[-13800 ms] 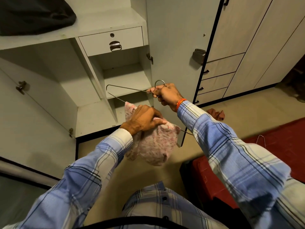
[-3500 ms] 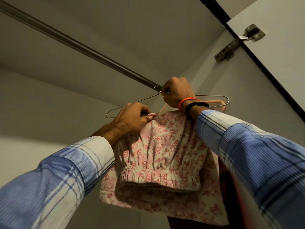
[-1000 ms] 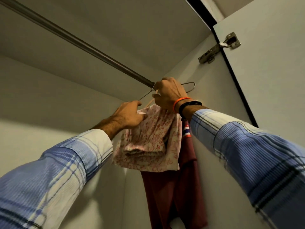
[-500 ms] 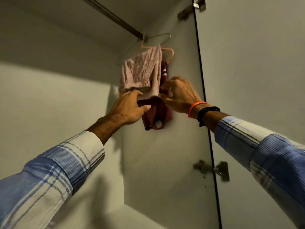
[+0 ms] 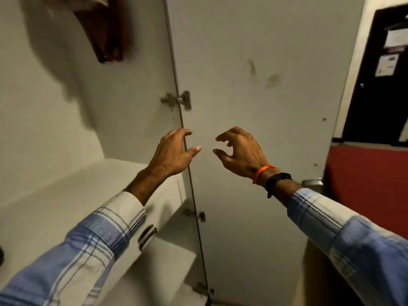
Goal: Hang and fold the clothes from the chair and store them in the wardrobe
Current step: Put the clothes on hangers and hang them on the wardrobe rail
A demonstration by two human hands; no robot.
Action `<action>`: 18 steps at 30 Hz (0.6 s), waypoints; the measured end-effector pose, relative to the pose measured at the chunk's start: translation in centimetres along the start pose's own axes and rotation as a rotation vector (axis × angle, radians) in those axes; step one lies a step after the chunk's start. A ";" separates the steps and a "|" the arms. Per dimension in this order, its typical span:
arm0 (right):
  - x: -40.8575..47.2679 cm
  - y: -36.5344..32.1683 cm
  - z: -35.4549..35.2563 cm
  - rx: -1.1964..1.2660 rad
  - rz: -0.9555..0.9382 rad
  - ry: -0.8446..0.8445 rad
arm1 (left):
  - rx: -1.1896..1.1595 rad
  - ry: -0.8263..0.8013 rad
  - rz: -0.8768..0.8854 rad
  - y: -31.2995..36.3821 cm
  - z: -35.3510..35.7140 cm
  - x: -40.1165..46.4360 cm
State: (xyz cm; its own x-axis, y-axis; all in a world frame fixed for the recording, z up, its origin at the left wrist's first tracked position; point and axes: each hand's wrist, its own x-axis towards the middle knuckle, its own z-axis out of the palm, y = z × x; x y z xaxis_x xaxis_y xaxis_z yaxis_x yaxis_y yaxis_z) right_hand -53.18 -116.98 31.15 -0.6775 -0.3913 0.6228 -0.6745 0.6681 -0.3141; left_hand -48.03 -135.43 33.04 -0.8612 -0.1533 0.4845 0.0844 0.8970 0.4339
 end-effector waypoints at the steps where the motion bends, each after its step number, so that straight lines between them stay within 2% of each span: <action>1: -2.7 2.1 -0.3 -0.007 0.035 -0.029 | -0.025 -0.044 -0.008 1.3 2.5 -1.5; 10: -25.7 17.5 -3.9 0.001 0.396 -0.254 | -0.146 -0.437 -0.073 14.5 22.7 -14.8; 18: -42.0 28.1 -8.7 0.018 0.767 -0.304 | -0.173 -0.793 -0.006 24.6 37.6 -22.9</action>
State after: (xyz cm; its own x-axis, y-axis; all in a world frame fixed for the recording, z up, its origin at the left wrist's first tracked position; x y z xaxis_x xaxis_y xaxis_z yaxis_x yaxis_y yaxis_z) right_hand -41.10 -76.31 2.38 -0.9998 0.0140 0.0103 0.0053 0.8102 -0.5862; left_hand -45.08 -94.29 4.10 -0.9554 0.2398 -0.1725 0.0991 0.8104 0.5774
